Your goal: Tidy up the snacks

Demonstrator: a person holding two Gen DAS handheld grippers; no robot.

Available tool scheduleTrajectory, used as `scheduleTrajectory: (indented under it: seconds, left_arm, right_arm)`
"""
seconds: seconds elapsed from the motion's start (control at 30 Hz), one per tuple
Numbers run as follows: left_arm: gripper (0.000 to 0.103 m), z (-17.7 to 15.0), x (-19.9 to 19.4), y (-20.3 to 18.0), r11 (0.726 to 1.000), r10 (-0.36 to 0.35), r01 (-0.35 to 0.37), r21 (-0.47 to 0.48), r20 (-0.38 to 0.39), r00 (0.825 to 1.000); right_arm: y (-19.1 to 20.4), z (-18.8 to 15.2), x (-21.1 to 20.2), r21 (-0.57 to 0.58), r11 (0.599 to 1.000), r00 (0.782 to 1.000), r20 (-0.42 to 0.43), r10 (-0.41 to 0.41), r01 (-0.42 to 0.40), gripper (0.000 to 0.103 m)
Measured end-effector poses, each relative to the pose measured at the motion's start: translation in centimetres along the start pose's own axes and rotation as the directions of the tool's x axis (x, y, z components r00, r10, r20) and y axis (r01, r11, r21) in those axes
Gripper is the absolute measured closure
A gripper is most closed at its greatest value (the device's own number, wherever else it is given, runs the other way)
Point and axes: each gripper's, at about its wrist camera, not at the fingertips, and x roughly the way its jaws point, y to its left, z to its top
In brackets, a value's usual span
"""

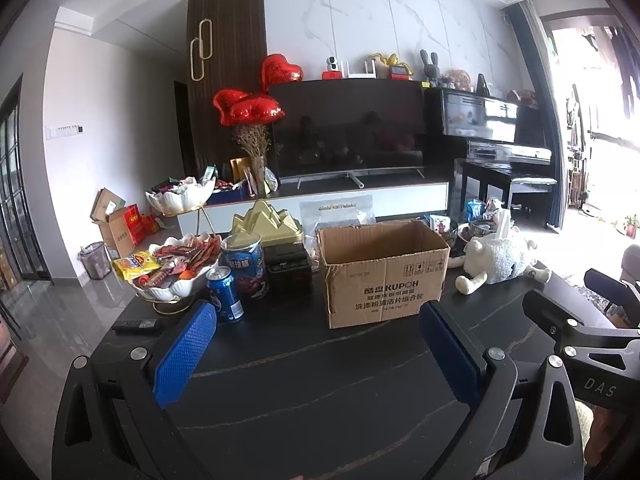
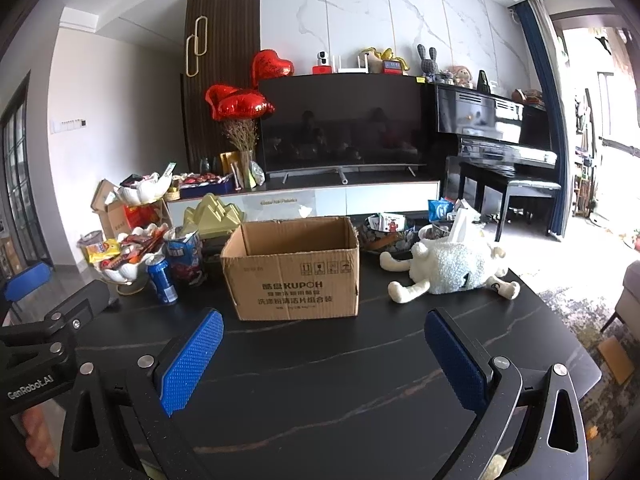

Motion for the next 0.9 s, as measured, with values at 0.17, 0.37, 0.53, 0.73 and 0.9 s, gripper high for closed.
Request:
scheduleTrajectory:
  seconds: [0.17, 0.37, 0.53, 0.73, 0.9]
  left_arm:
    - [0.000, -0.09, -0.13, 0.02, 1.000, -0.003, 0.003, -0.003, 0.002, 1.000]
    - [0.000, -0.26, -0.24, -0.12, 1.000, -0.007, 0.007, -0.002, 0.005, 1.000]
    - [0.000, -0.34, -0.29, -0.07, 1.000, -0.007, 0.007, -0.007, 0.003, 1.000]
    - [0.000, -0.53, -0.32, -0.03, 1.000, -0.010, 0.010, -0.011, 0.004, 1.000]
    - [0.000, -0.78, -0.14, 0.25, 1.000, -0.004, 0.004, -0.020, -0.006, 1.000]
  right_arm:
    - [0.06, -0.04, -0.26, -0.005, 1.000, 1.000, 0.003, -0.002, 0.002, 0.001]
    - [0.12, -0.09, -0.31, -0.006, 1.000, 1.000, 0.002, -0.008, 0.008, 0.001]
    - [0.17, -0.13, -0.28, -0.007, 1.000, 1.000, 0.001, -0.007, 0.007, 0.001]
    - [0.29, -0.23, -0.25, -0.009, 1.000, 1.000, -0.004, -0.005, 0.005, 0.001]
    - [0.31, -0.26, -0.27, -0.010, 1.000, 1.000, -0.006, -0.007, 0.007, 0.001]
